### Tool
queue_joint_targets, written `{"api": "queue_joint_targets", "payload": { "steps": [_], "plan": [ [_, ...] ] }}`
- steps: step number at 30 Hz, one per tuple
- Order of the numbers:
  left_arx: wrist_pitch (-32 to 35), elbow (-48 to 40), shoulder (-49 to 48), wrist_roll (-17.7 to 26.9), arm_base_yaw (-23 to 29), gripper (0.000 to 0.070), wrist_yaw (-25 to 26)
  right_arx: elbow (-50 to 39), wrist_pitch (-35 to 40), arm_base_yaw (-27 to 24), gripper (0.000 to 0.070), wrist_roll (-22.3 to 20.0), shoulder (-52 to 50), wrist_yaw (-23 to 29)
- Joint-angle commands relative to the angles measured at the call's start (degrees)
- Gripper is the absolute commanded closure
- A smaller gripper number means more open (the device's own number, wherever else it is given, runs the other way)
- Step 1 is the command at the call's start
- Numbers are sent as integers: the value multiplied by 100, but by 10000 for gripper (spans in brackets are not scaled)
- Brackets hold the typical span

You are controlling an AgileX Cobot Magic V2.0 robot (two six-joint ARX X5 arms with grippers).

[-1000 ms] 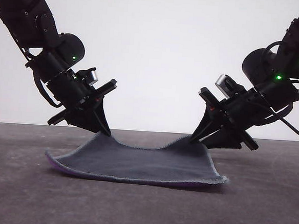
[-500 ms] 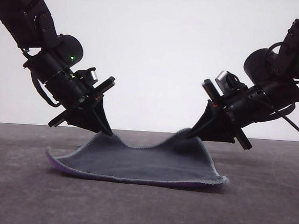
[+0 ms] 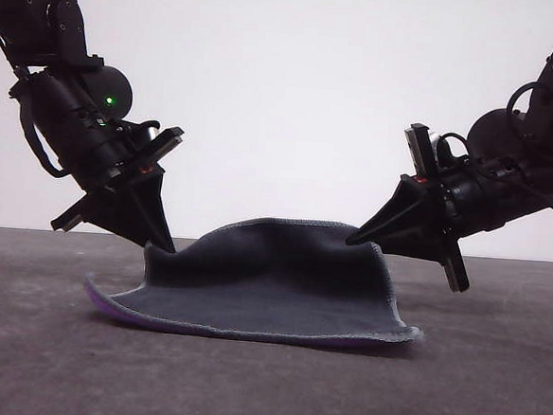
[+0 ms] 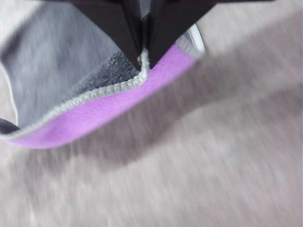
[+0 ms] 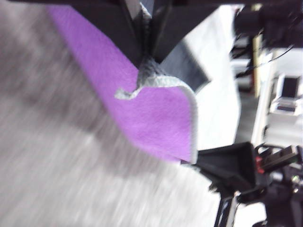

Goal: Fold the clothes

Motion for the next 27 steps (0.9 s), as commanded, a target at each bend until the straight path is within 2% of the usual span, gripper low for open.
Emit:
{"api": "queue_joint_targets", "payload": {
  "steps": [1, 4, 13, 27],
  "plan": [
    [-172, 120, -2, 239, -15, 697, 183, 114, -212, 17, 692, -365, 79, -37],
    [-536, 120, -2, 426, -15, 697, 348, 114, -713, 17, 692, -685, 79, -35],
    [-1260, 120, -2, 708, -15, 697, 386, 114, -1992, 19, 692, -1481, 79, -26],
    [-1999, 120, -2, 973, -15, 697, 386, 114, -2654, 73, 691, -1862, 79, -26]
  ]
}}
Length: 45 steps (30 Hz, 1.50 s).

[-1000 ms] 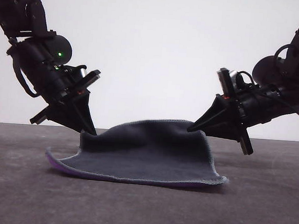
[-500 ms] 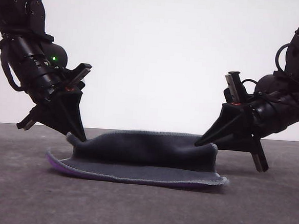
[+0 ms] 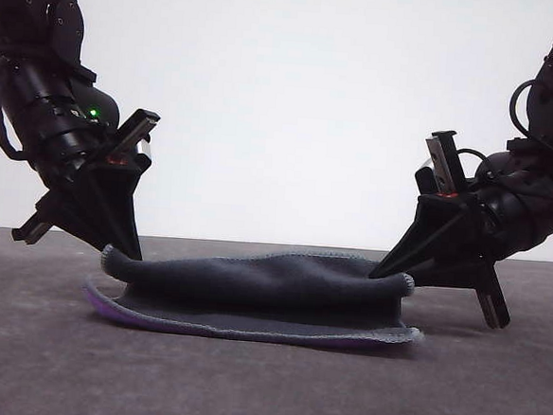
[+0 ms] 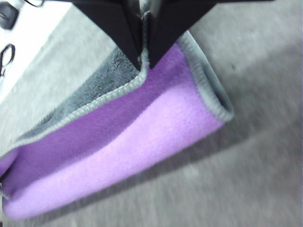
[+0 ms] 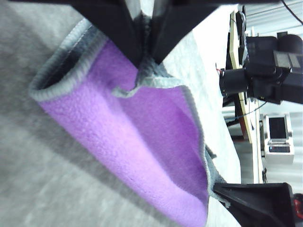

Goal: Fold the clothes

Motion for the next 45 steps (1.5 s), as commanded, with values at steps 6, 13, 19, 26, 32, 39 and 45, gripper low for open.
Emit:
{"api": "queue_joint_targets", "payload": {
  "steps": [6, 13, 19, 26, 32, 39, 45],
  "plan": [
    [-189, 120, 0, 129, -15, 536, 28, 114, -92, 28, 362, -147, 79, -24],
    [-449, 120, 0, 190, -15, 293, 432, 123, -143, 22, 205, -184, 79, -301],
    [-784, 120, -67, 474, -4, 256, 690, 163, -302, 16, 200, -363, -93, -347],
    [-381, 120, -845, 191, 158, 257, 617, 166, -520, -98, 199, -379, -1014, 394],
    [49, 120, -1920, -433, 336, 257, -880, 165, -1052, -105, 199, -363, -2291, 2277],
    [-276, 118, -2737, -498, 758, 257, -1500, 123, -1826, -138, 200, -297, -3708, 3908],
    [-484, 118, -2826, -494, 1216, 257, -1499, -690, -1404, -192, 199, 136, -4276, 3530]
  ]
}}
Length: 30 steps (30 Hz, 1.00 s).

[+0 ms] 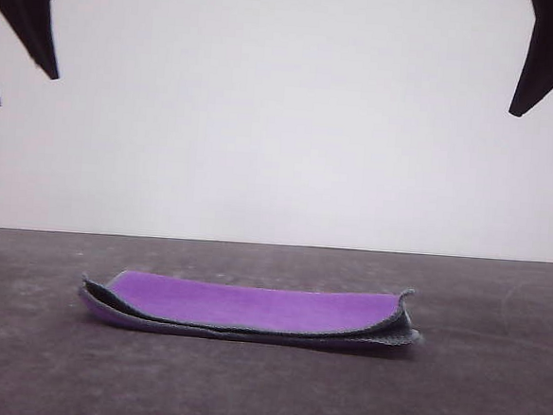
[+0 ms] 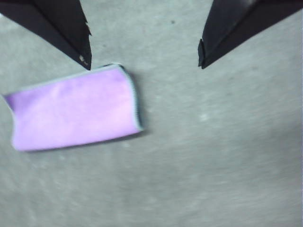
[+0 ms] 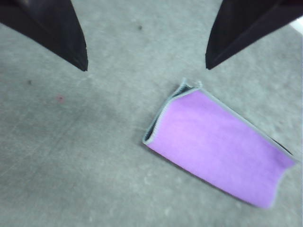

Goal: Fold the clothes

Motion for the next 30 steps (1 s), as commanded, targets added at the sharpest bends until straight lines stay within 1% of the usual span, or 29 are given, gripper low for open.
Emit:
{"api": "queue_joint_targets", "payload": {
  "steps": [1, 3, 5, 7, 9, 12, 23, 27, 28, 30],
  "plan": [
    [4, 107, 85, -20, 81, 257, -9, -372, 269, 9, 199, 319, 129, -336],
    [19, 107, 85, -21, 154, 257, -9, -783, 713, 16, 199, 528, 173, -704],
    [23, 107, 85, -21, 195, 257, -9, -1222, 1331, 54, 199, 825, 268, -1028],
    [38, 107, 85, -21, 202, 257, -9, -1546, 1893, 102, 199, 1123, 420, -1164],
    [47, 107, 85, -21, 202, 257, -7, -1699, 2251, 134, 199, 1292, 613, -1179],
    [45, 107, 85, -23, 199, 257, -4, -1708, 2556, 198, 199, 1440, 984, -1194],
    [44, 107, 85, -76, 191, 258, 11, -1706, 4167, 452, 201, 2342, 2578, -2037],
    [47, 107, 85, -110, 189, 258, 13, -1697, 4630, 626, 205, 2639, 2879, -2144],
    [47, 107, 85, -110, 189, 258, 13, -1697, 4766, 678, 222, 2710, 2929, -2146],
    [47, 107, 85, -108, 189, 258, 13, -1697, 4979, 768, 286, 2826, 2989, -2146]
  ]
}}
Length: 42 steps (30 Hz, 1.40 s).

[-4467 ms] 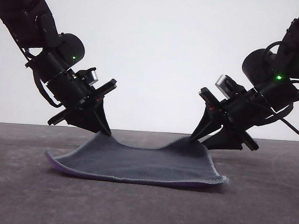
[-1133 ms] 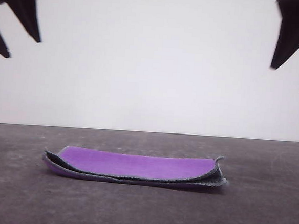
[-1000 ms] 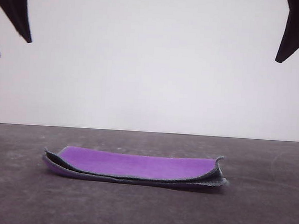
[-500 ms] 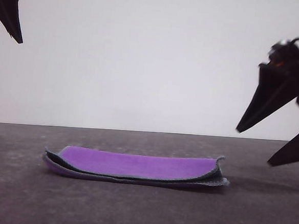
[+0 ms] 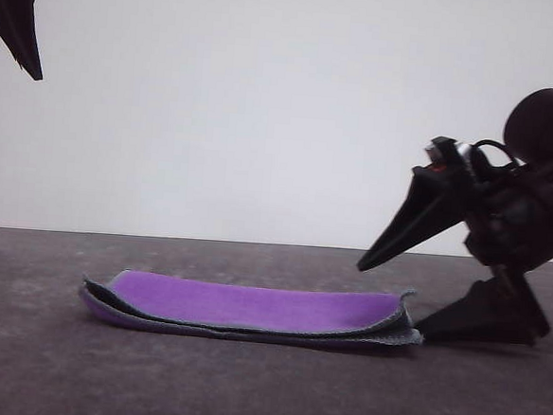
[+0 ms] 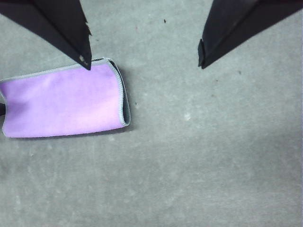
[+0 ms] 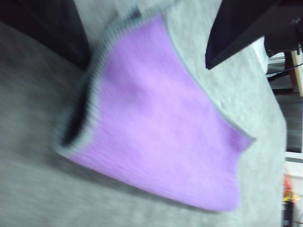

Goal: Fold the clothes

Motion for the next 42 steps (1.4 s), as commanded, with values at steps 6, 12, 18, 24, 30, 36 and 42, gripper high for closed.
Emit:
{"api": "queue_joint_targets", "payload": {
  "steps": [6, 12, 18, 24, 30, 36, 42],
  "plan": [
    [20, 107, 85, -42, -6, 258, 11, 37, 443, 150, 595, 395, 202, 302],
    [20, 107, 85, -58, -6, 258, 9, 37, 528, 151, 700, 393, 202, 401],
    [38, 107, 85, -79, -17, 258, 11, 161, 823, 437, 700, 620, 202, 159],
    [41, 107, 85, -88, -17, 258, 11, 579, 1242, 1151, 700, 984, 247, 389],
    [13, 107, 85, -99, -17, 258, 11, 1237, 1181, 1668, 700, 1106, 706, 517],
    [15, 107, 85, -99, -17, 259, 11, 1864, 1175, 1987, 700, 1235, 1213, 519],
    [15, 107, 85, -97, -17, 259, 11, 2378, 1177, 2192, 700, 1364, 1640, 524]
  ]
}}
